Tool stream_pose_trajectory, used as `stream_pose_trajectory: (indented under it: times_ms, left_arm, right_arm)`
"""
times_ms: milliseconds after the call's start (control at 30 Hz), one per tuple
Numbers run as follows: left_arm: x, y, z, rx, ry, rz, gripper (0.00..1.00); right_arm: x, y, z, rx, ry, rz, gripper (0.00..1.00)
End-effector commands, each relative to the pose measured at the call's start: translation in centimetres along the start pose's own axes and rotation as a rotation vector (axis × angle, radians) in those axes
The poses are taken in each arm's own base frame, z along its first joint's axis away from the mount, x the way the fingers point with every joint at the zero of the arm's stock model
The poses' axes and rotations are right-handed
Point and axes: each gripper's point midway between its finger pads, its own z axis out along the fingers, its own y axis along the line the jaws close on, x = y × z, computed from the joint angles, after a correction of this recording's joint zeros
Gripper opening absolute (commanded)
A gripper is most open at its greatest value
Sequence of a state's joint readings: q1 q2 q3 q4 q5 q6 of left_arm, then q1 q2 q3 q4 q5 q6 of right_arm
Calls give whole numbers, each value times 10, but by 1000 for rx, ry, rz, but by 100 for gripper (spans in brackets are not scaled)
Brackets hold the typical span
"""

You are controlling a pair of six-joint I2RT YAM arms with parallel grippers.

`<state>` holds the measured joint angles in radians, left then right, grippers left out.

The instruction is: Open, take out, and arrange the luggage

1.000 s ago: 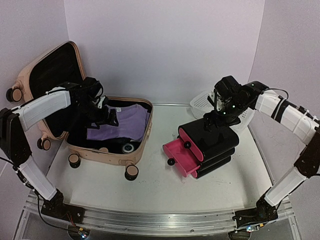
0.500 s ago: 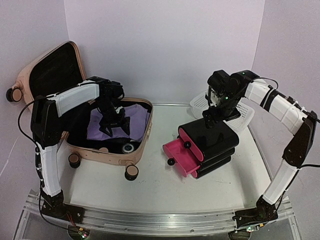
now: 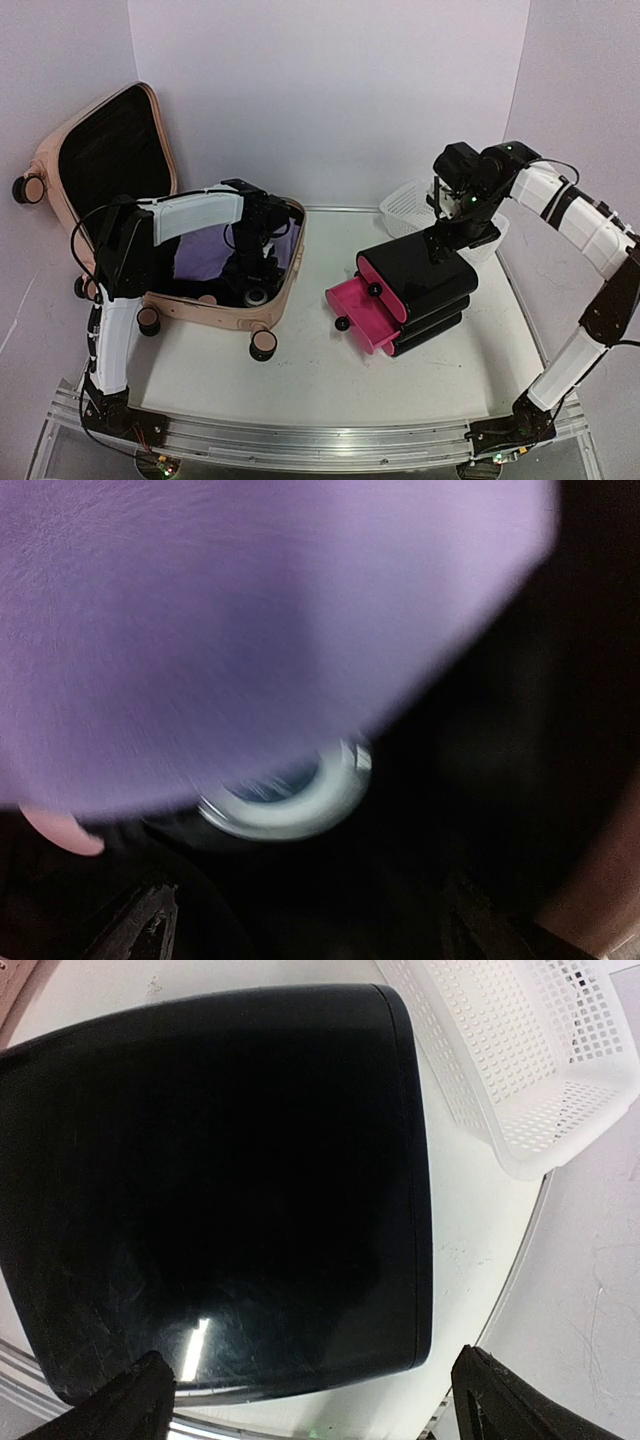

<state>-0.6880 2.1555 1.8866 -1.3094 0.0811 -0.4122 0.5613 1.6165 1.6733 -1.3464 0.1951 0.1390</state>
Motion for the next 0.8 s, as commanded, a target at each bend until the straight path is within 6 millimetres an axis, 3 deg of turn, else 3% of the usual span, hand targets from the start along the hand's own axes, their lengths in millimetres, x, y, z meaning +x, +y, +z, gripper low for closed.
stream_pose_trajectory:
  times_ms: [0, 433, 633, 767]
  left_arm:
    - [-11, 12, -6, -107, -76, -50, 89]
    - [-39, 11, 35, -134, -115, -78, 94]
    - [-38, 17, 37, -156, -133, -85, 77]
    - [-41, 17, 17, -152, -180, -71, 59]
  right_arm:
    - [8, -9, -23, 5, -57, -5, 98]
    - [13, -13, -30, 17, -80, 26, 98]
    - [14, -16, -36, 22, -100, 30, 98]
    - [13, -17, -40, 18, -115, 36, 98]
